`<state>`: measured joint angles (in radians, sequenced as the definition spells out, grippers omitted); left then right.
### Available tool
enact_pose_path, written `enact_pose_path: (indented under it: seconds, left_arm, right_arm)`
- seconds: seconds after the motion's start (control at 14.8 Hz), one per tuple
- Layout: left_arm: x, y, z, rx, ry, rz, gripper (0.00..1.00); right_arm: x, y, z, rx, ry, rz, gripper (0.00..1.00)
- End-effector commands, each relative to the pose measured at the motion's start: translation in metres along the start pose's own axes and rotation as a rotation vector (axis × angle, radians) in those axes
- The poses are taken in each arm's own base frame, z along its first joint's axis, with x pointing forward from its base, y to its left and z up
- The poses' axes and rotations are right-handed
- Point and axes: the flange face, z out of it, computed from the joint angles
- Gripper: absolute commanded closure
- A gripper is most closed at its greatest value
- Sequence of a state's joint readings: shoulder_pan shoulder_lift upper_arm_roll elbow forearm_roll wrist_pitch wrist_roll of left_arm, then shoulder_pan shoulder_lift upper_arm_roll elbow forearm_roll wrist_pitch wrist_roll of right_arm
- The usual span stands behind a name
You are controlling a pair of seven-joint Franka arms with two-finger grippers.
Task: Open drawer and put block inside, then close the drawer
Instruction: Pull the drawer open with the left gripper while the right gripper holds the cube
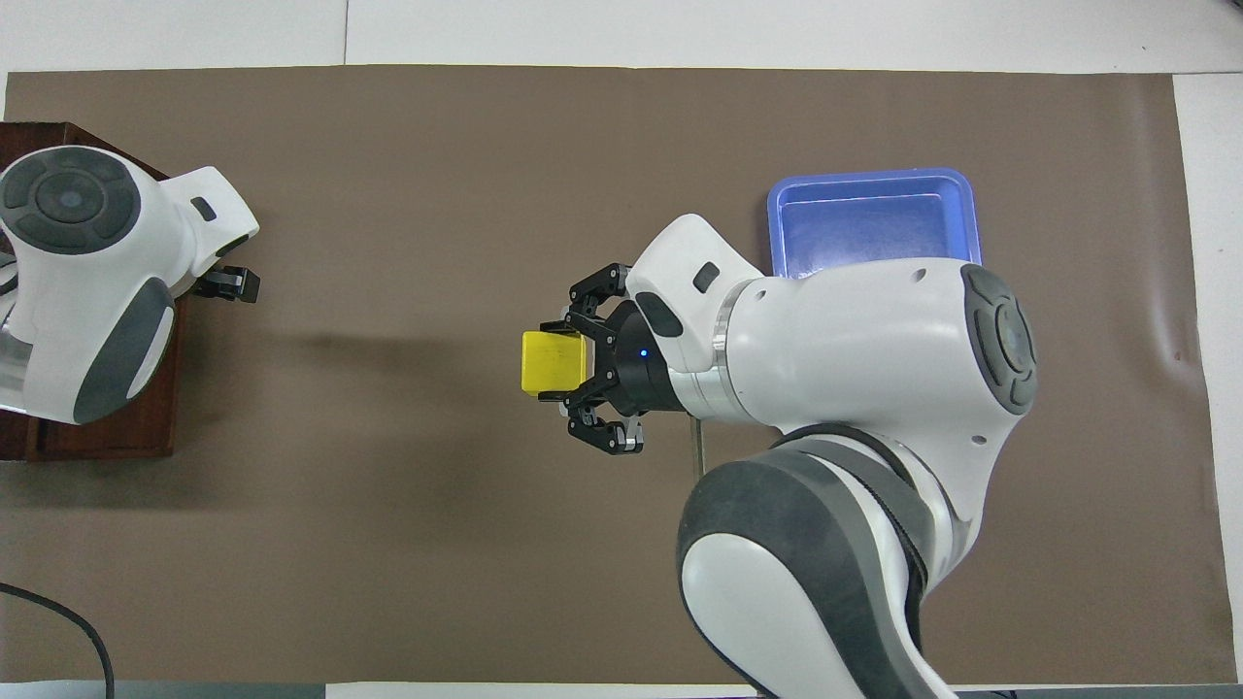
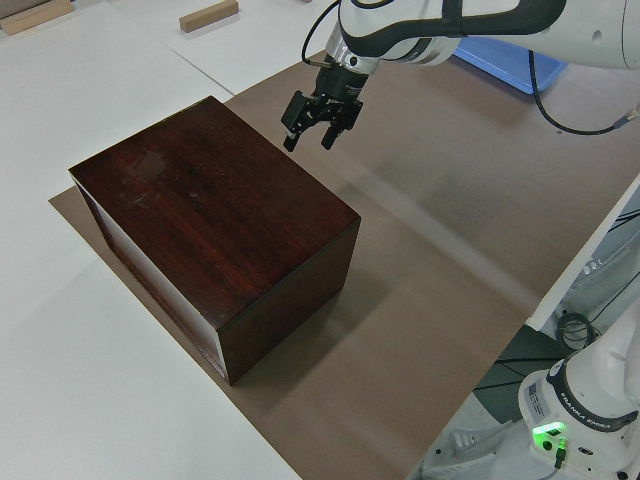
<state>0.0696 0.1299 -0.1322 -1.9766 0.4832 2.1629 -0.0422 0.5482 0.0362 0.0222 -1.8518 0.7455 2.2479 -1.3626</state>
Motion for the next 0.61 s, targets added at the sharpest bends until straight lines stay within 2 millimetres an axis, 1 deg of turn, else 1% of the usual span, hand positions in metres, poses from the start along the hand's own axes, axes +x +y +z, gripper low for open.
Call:
enact_pose_path:
  seconds: [0.0, 0.07, 0.13, 0.2, 0.27, 0.34, 0.47, 0.54]
  left_arm:
    - [-0.021, -0.005, 0.021, 0.0, 0.039, 0.029, 0.0]
    - [-0.022, -0.001, 0.023, -0.004, 0.045, 0.03, 0.0]
    - [-0.019, 0.007, 0.024, -0.011, 0.051, 0.022, 0.0]
    - [-0.017, 0.02, 0.022, -0.016, 0.053, 0.003, 0.0]
    - [-0.014, 0.035, 0.017, -0.02, 0.058, -0.028, 0.0]
    - [-0.011, 0.045, 0.012, -0.037, 0.063, -0.074, 0.0]
    - [0.0, 0.078, -0.004, -0.133, 0.073, -0.152, 0.0]
    - [0.006, 0.086, -0.014, -0.172, 0.077, -0.186, 0.0]
  right_arm:
    - [0.005, 0.0, 0.003, -0.012, -0.003, -0.003, 1.0]
    - [0.004, 0.001, 0.003, -0.012, -0.003, -0.001, 1.0]
    - [0.004, 0.0, 0.003, -0.01, -0.003, -0.001, 1.0]
    - [0.005, 0.0, 0.003, -0.009, -0.003, -0.001, 1.0]
    - [0.004, 0.0, 0.003, -0.007, -0.004, 0.0, 1.0]
    - [0.003, 0.001, 0.003, -0.004, -0.006, 0.002, 1.0]
    - [-0.002, 0.004, 0.0, -0.004, -0.008, 0.011, 1.0]
    - [-0.004, 0.005, -0.001, 0.0, -0.01, 0.015, 1.0]
